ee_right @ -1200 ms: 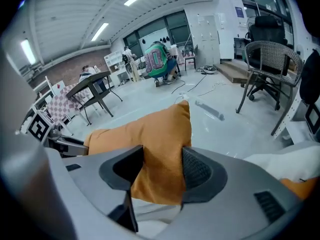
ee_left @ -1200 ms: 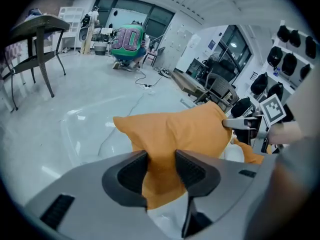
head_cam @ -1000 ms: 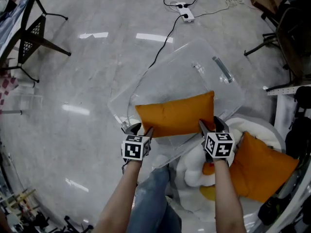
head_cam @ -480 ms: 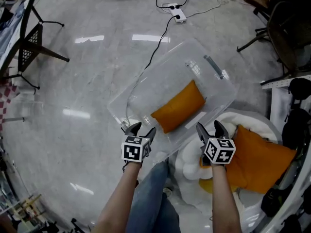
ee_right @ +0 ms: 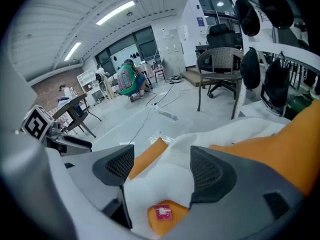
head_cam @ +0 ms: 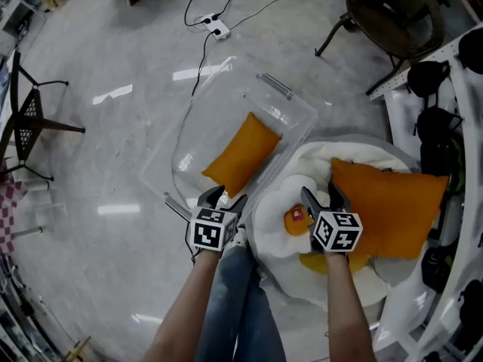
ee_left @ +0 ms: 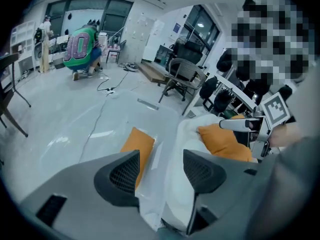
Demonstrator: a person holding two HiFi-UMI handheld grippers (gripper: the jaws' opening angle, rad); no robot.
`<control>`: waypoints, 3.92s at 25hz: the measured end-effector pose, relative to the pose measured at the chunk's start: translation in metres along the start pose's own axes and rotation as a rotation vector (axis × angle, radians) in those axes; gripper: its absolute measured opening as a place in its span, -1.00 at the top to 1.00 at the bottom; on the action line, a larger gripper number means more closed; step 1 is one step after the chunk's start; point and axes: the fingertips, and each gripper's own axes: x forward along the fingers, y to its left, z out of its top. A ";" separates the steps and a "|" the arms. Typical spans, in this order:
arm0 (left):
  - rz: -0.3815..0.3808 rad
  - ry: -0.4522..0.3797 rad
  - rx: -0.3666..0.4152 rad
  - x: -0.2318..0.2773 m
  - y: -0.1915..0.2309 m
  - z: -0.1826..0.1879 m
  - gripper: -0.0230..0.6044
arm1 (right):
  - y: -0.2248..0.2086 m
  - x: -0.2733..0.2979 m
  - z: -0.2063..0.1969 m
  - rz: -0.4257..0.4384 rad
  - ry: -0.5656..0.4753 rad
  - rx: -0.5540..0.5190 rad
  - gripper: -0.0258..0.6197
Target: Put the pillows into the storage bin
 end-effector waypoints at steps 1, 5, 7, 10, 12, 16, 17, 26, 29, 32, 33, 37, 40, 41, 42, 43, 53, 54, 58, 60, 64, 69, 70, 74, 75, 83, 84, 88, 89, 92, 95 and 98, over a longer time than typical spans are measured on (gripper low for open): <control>-0.014 0.007 0.022 0.006 -0.014 0.000 0.04 | -0.012 -0.009 -0.006 -0.014 -0.004 0.011 -0.14; -0.053 0.059 0.084 0.030 -0.059 -0.013 0.04 | -0.052 -0.040 -0.041 -0.058 0.006 0.055 -0.14; -0.064 0.082 0.102 0.040 -0.075 -0.025 0.04 | -0.067 -0.051 -0.063 -0.075 0.020 0.070 -0.14; -0.070 0.122 0.128 0.054 -0.092 -0.045 0.04 | -0.083 -0.059 -0.094 -0.085 0.037 0.102 -0.14; -0.073 0.153 0.146 0.062 -0.099 -0.057 0.04 | -0.089 -0.059 -0.112 -0.085 0.047 0.125 -0.14; -0.068 0.193 0.174 0.079 -0.104 -0.075 0.04 | -0.089 -0.056 -0.147 -0.084 0.069 0.162 -0.13; -0.065 0.200 0.179 0.084 -0.104 -0.078 0.04 | -0.089 -0.055 -0.157 -0.087 0.075 0.171 -0.13; -0.046 0.257 0.233 0.128 -0.101 -0.101 0.04 | -0.096 -0.044 -0.261 -0.157 0.176 0.326 -0.13; -0.041 0.251 0.245 0.138 -0.097 -0.105 0.04 | -0.103 -0.035 -0.294 -0.183 0.218 0.408 -0.12; -0.042 0.248 0.254 0.144 -0.095 -0.109 0.05 | -0.108 -0.027 -0.320 -0.202 0.249 0.524 -0.09; -0.045 0.248 0.254 0.146 -0.095 -0.110 0.07 | -0.108 -0.024 -0.326 -0.203 0.251 0.577 -0.09; -0.061 0.262 0.267 0.154 -0.098 -0.114 0.22 | -0.108 -0.007 -0.332 -0.170 0.242 0.788 0.04; -0.082 0.272 0.291 0.153 -0.104 -0.116 0.45 | -0.104 -0.005 -0.329 -0.155 0.259 0.768 0.30; -0.090 0.274 0.294 0.151 -0.106 -0.117 0.52 | -0.102 -0.007 -0.327 -0.156 0.261 0.746 0.38; -0.098 0.274 0.293 0.148 -0.107 -0.116 0.59 | -0.101 -0.010 -0.324 -0.160 0.258 0.730 0.46; -0.105 0.272 0.290 0.145 -0.109 -0.115 0.63 | -0.099 -0.014 -0.321 -0.167 0.251 0.720 0.52; -0.134 0.194 0.283 0.103 -0.128 -0.073 0.78 | -0.072 -0.060 -0.264 -0.221 0.145 0.591 0.72; -0.132 0.183 0.278 0.095 -0.128 -0.067 0.79 | -0.068 -0.067 -0.254 -0.225 0.133 0.580 0.73; -0.116 0.117 0.236 0.063 -0.123 -0.039 0.79 | -0.054 -0.086 -0.209 -0.233 0.082 0.527 0.73; -0.092 0.070 0.200 0.049 -0.116 -0.022 0.79 | -0.050 -0.088 -0.179 -0.217 0.061 0.470 0.73; -0.021 -0.013 0.128 0.019 -0.080 0.009 0.78 | -0.027 -0.075 -0.120 -0.156 0.033 0.342 0.73; 0.064 -0.093 0.054 -0.006 -0.016 0.038 0.78 | 0.011 -0.026 -0.056 -0.069 0.016 0.203 0.72; 0.082 -0.106 0.039 -0.010 -0.001 0.041 0.78 | 0.020 -0.013 -0.046 -0.051 0.015 0.179 0.72; 0.159 -0.145 -0.014 -0.018 0.060 0.047 0.78 | 0.059 0.040 -0.014 0.008 0.014 0.095 0.71; 0.175 -0.149 -0.020 -0.019 0.073 0.047 0.78 | 0.068 0.052 -0.009 0.022 0.015 0.076 0.71; 0.286 -0.141 -0.041 -0.012 0.153 0.035 0.70 | 0.111 0.125 0.014 0.082 0.030 -0.073 0.47; 0.304 -0.117 -0.052 -0.009 0.162 0.028 0.59 | 0.111 0.131 0.013 0.072 0.040 -0.076 0.42; 0.329 -0.058 -0.072 -0.007 0.176 0.005 0.30 | 0.111 0.133 0.005 0.096 0.049 -0.030 0.16; 0.323 -0.057 -0.070 -0.008 0.173 0.002 0.24 | 0.112 0.130 0.003 0.111 0.047 -0.024 0.07; 0.285 -0.047 -0.066 -0.013 0.158 -0.003 0.23 | 0.114 0.114 -0.003 0.130 0.039 -0.006 -0.08; 0.242 -0.047 -0.038 -0.016 0.139 0.002 0.23 | 0.109 0.093 -0.006 0.107 0.018 0.039 -0.09; 0.190 -0.045 0.012 -0.007 0.105 0.018 0.23 | 0.085 0.070 -0.006 0.058 -0.004 0.084 -0.09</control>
